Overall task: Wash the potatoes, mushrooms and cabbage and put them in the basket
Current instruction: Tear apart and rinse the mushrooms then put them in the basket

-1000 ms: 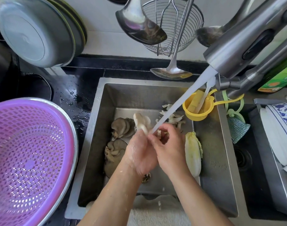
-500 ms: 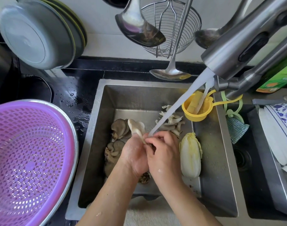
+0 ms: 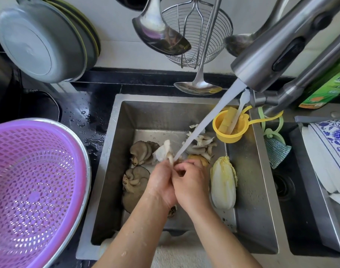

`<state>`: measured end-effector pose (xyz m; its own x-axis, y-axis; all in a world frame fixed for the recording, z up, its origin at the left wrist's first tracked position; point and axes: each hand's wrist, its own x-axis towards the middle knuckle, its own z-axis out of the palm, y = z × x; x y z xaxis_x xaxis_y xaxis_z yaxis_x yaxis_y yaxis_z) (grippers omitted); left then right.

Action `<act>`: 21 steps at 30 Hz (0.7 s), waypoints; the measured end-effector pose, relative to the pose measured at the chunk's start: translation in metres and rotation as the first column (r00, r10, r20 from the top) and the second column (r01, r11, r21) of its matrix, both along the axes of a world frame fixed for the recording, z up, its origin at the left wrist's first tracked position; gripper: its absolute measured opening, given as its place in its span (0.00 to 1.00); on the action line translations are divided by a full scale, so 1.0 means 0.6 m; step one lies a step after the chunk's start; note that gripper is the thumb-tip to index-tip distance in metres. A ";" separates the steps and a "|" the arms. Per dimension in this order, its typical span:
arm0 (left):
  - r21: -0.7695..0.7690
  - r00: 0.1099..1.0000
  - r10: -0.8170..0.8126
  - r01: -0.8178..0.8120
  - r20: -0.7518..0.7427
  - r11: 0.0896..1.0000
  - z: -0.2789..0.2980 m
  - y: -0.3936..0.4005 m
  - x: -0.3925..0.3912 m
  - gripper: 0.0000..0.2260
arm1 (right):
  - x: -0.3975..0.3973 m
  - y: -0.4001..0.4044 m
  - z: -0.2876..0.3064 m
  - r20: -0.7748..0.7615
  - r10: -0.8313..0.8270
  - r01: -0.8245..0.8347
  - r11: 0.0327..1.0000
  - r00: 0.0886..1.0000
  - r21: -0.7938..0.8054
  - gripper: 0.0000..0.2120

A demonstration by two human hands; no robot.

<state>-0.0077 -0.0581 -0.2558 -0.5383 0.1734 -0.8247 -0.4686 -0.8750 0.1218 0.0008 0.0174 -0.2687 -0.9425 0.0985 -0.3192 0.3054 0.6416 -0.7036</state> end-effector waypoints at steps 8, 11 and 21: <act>-0.161 1.000 -0.014 0.017 0.024 0.987 0.014 -0.001 -0.007 0.17 | -0.004 -0.008 -0.003 0.051 -0.077 0.084 0.988 0.996 -0.128 0.07; -0.347 0.997 -0.073 0.069 0.000 0.935 0.000 -0.011 0.003 0.18 | -0.012 0.012 0.002 0.038 -0.003 0.005 0.998 0.999 -0.055 0.10; -0.317 0.983 -0.175 0.148 -0.061 0.937 -0.002 -0.030 0.017 0.16 | -0.029 0.004 -0.004 0.014 -0.017 0.017 0.999 1.000 0.034 0.13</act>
<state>0.0024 -0.0762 -0.2568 -0.5961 0.0073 -0.8029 -0.5760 -0.7005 0.4212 -0.0165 0.0196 -0.2709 -0.9361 0.1254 -0.3287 0.3262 0.6597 -0.6771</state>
